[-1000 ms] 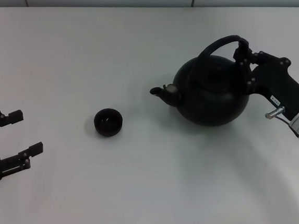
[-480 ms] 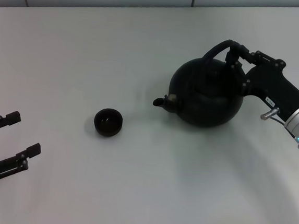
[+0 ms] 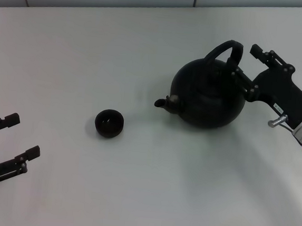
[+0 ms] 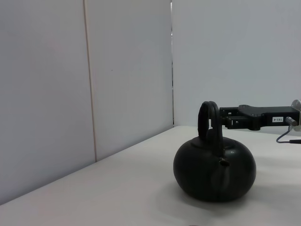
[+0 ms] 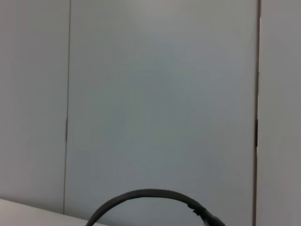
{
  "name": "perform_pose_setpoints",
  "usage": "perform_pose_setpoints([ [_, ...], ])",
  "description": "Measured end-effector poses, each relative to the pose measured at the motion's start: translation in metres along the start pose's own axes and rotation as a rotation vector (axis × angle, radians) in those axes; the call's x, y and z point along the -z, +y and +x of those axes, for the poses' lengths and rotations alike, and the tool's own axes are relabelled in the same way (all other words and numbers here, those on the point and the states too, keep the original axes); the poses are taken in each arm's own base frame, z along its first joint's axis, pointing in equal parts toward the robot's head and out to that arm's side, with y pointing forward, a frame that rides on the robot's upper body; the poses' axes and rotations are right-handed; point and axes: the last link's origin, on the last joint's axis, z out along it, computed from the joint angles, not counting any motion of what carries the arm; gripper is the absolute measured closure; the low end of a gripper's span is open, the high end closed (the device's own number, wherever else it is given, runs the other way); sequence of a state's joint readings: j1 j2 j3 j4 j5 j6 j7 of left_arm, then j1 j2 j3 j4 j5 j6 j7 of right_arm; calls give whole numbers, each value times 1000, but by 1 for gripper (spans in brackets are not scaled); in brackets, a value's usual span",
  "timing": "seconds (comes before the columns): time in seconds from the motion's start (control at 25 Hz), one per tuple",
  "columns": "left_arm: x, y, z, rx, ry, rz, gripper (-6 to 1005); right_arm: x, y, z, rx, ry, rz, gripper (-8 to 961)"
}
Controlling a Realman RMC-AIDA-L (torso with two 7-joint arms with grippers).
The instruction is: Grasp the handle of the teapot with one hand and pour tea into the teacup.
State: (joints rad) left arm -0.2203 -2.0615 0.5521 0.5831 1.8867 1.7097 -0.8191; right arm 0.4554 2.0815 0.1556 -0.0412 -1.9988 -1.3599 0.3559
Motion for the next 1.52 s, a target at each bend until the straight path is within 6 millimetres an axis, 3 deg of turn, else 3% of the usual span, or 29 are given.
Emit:
perform_pose_setpoints([
  [0.24,0,0,0,1,2,-2,214,21,1,2,-14,-25,19,315],
  [0.36,-1,1,-1,5,1,-6,214,54,3,6,-42,-53,68,315],
  [0.56,-2,2,-1,7,-1,-9,214,82,6,12,-73,-53,138,316],
  [0.84,-4,2,-1,5,-1,-16,214,88,8,7,-106,-82,89,315],
  [1.24,-9,-2,2,-3,0,-26,214,78,-1,-28,-101,65,-497,316],
  [1.36,-11,-3,4,-6,-2,-42,214,65,-13,-40,-53,183,-613,316],
  [1.52,-14,-6,7,-10,-1,-48,214,57,-17,-46,-24,207,-637,316],
])
